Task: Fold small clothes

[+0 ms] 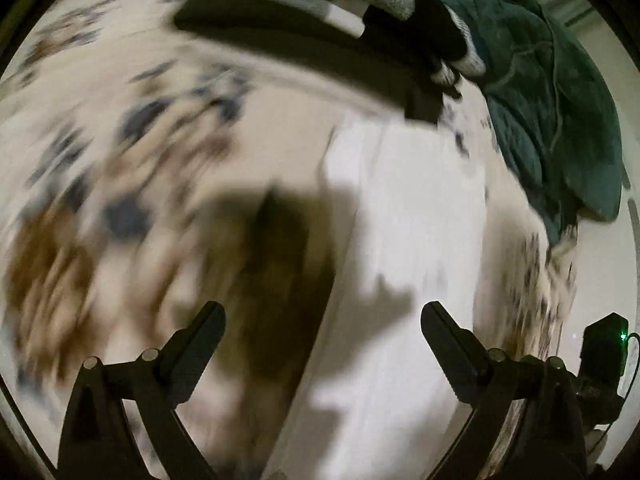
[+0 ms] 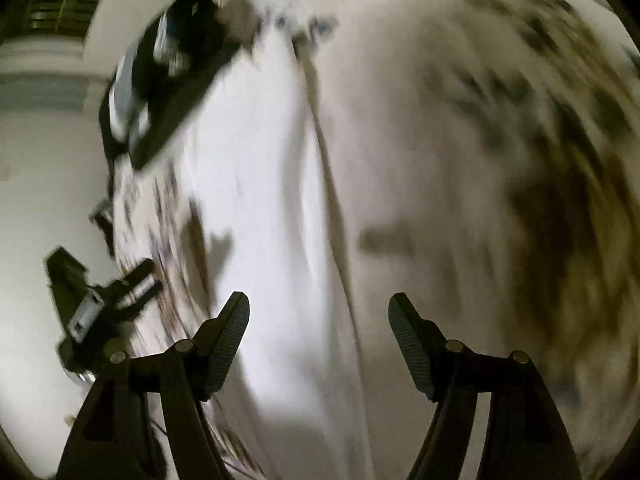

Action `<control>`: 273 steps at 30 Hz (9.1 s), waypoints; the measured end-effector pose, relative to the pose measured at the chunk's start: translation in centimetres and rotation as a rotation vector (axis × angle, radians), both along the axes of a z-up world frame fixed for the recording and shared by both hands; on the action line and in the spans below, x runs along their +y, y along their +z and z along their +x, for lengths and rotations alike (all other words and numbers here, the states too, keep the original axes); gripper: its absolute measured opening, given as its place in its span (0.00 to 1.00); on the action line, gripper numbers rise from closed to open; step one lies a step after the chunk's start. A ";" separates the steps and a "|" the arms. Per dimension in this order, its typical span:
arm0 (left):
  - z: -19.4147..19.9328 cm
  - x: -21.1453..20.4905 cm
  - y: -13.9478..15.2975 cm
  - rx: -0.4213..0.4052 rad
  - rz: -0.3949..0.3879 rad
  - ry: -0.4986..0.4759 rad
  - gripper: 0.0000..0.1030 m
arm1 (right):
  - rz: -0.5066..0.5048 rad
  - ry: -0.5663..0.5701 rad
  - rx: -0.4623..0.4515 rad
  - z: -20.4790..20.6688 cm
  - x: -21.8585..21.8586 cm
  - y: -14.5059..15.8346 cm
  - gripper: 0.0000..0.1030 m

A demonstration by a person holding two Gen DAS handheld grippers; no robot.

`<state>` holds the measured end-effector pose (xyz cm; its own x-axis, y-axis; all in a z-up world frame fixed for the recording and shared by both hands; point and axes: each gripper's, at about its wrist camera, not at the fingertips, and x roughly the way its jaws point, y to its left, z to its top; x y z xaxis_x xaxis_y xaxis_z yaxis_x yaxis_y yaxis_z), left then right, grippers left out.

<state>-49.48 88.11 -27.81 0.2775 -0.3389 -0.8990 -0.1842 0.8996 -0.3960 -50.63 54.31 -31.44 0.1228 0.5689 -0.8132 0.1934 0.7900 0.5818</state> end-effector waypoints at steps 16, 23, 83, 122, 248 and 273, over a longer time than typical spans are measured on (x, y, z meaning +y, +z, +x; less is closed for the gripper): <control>12.9 -5.1 -5.5 -0.096 -0.096 -0.194 0.12 | 0.145 0.038 -0.063 20.4 4.0 -7.9 0.19; 12.2 -5.3 -3.3 -0.159 -0.107 -0.151 0.09 | 0.114 0.076 -0.139 20.0 4.9 -5.1 0.05; -16.2 3.1 -2.3 0.146 -0.244 -0.010 0.71 | 0.096 0.622 -0.114 -9.4 9.2 -0.9 0.58; -12.0 0.2 2.6 0.047 0.025 -0.114 0.71 | -0.287 0.087 -0.008 -9.6 4.0 1.0 0.56; 5.3 1.7 -4.6 0.091 -0.182 0.028 0.17 | 0.032 -0.076 -0.014 1.2 -0.1 -1.7 0.28; 5.3 3.6 -5.7 0.102 -0.222 0.033 0.07 | 0.134 -0.199 0.025 -1.0 -3.0 -5.3 0.03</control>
